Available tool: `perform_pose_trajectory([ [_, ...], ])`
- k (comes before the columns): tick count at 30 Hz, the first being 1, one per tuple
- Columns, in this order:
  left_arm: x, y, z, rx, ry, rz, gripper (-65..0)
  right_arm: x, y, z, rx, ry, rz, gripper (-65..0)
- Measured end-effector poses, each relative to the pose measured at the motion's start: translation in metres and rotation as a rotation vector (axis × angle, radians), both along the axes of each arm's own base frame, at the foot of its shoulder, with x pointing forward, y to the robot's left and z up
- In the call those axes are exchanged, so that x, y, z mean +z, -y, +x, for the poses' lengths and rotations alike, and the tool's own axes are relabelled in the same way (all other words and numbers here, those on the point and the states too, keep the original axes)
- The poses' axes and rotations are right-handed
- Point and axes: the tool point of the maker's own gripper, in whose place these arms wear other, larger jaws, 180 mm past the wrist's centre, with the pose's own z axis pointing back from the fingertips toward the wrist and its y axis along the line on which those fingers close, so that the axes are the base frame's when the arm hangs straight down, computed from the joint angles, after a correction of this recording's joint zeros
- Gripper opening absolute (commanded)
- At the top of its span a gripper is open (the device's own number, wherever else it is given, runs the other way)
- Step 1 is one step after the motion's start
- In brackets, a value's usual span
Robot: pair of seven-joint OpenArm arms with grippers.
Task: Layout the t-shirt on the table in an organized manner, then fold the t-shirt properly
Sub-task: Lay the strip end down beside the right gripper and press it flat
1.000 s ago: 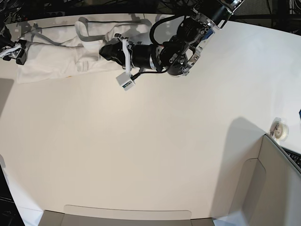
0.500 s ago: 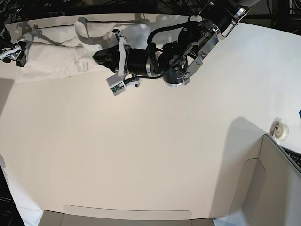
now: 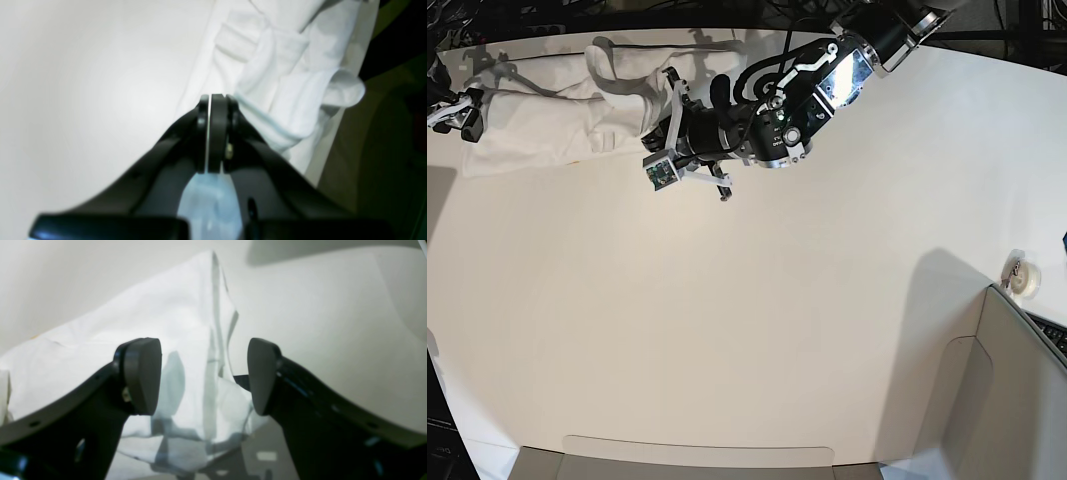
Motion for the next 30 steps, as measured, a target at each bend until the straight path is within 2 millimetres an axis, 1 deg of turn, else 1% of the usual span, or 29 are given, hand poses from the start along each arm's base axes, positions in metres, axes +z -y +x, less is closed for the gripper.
perform_pose_trajectory([
  [3,-0.014,-0.004,-0.004,-0.005,0.0,0.047,-64.9,-0.001,-0.001,0.0,-0.001,0.001,0.003,-25.2],
  [7,-0.017,0.008,-0.015,-0.058,0.007,0.048,-64.9,-0.004,-0.005,-0.001,-0.004,0.002,0.019,-25.2],
  [10,-0.023,0.015,-0.033,-0.115,-0.003,0.067,-64.9,-0.004,-0.004,-0.001,-0.004,-0.003,0.015,-25.2],
  [11,-0.022,0.019,-0.041,-0.145,0.001,0.067,-64.9,-0.004,-0.005,-0.001,-0.004,0.0,0.015,-25.2],
  [13,-0.014,0.028,-0.059,-0.208,0.019,0.054,-64.9,-0.004,-0.005,-0.001,-0.004,0.0,0.017,-25.2],
  [15,-0.001,0.039,-0.077,-0.276,0.043,0.016,-64.9,-0.004,-0.005,-0.001,-0.003,0.001,0.016,-25.2],
  [18,0.015,0.048,-0.101,-0.427,0.095,-0.04,-64.9,-0.004,-0.005,-0.001,-0.004,0.0,0.016,-25.2],
  [20,0.017,0.047,-0.103,-0.478,0.131,-0.038,-64.9,-0.004,-0.005,-0.001,-0.004,0.0,0.016,-25.2],
  [21,0.016,0.045,-0.101,-0.471,0.133,-0.031,-64.9,-0.004,-0.005,-0.001,-0.004,0.001,0.017,-25.2],
  [23,0.016,0.041,-0.091,-0.437,0.132,-0.032,-64.9,-0.004,-0.005,-0.001,-0.004,0.001,0.017,-25.2],
  [27,0.02,0.032,-0.065,-0.347,0.137,-0.038,-64.9,-0.003,-0.005,0.001,0.026,-0.018,-0.002,-24.8],
  [29,0.019,0.027,-0.057,-0.307,0.128,-0.04,-64.9,0.002,-0.003,0.009,0.074,-0.032,-0.031,-23.8],
  [30,0.018,0.024,-0.055,-0.291,0.122,-0.039,-64.9,0.008,0.0,0.014,0.091,-0.023,-0.05,-21.7],
])
